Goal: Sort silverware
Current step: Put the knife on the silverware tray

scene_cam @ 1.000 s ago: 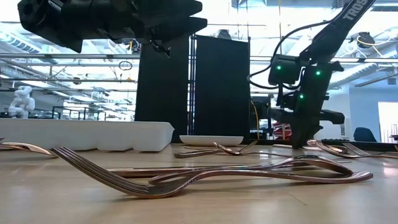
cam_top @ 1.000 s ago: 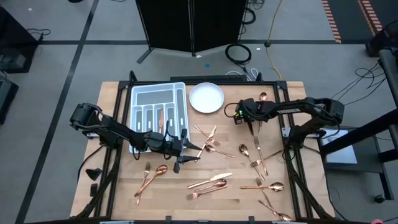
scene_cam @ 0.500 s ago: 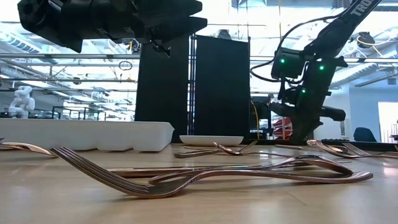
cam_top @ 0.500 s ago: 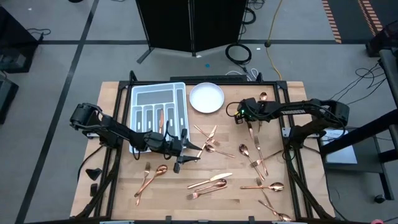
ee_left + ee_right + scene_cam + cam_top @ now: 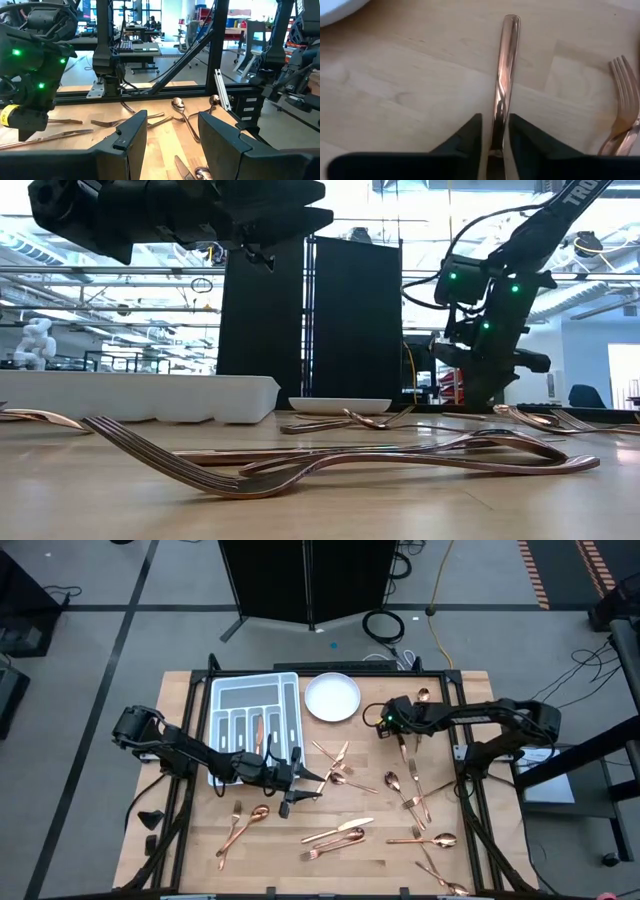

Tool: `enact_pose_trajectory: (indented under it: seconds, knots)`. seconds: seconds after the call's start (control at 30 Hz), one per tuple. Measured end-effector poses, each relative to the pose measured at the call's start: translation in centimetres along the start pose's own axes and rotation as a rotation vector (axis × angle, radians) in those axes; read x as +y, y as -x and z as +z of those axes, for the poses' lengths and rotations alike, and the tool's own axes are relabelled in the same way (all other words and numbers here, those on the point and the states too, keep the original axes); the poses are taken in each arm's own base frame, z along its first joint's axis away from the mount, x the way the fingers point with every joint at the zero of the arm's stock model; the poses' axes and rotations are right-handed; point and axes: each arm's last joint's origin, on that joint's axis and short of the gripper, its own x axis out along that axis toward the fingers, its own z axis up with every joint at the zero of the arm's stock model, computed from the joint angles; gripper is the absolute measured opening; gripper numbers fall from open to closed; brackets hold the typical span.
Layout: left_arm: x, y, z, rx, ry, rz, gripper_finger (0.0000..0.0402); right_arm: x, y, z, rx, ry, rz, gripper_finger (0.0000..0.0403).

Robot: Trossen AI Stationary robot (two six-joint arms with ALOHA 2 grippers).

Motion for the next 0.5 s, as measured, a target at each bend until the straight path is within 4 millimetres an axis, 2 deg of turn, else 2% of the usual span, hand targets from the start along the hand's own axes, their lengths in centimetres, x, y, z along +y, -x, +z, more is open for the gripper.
enact_pose_trajectory:
  seconds: [0.13,0.23,0.33,0.43,0.5]
  knots:
    - [0.0,0.0,0.0,0.001,0.000,0.000,0.0171,0.0,-0.8,-0.4,0.031,0.001,-0.032,0.0141]
    - [0.0,0.0,0.0,0.002,0.000,0.000,0.0171,0.2,-1.6,-0.6,0.059,0.006,-0.038,0.0145]
    - [0.0,0.0,0.0,0.002,0.000,0.000,0.0171,0.5,-2.2,-0.9,0.095,0.000,-0.025,0.0111]
    - [0.0,0.0,0.0,0.002,0.000,0.000,0.0171,0.5,-2.4,-1.1,0.114,0.005,-0.032,0.0034]
    - [0.0,0.0,0.0,0.002,0.000,0.000,0.0171,0.5,-2.4,-1.1,0.110,0.014,-0.038,0.0017]
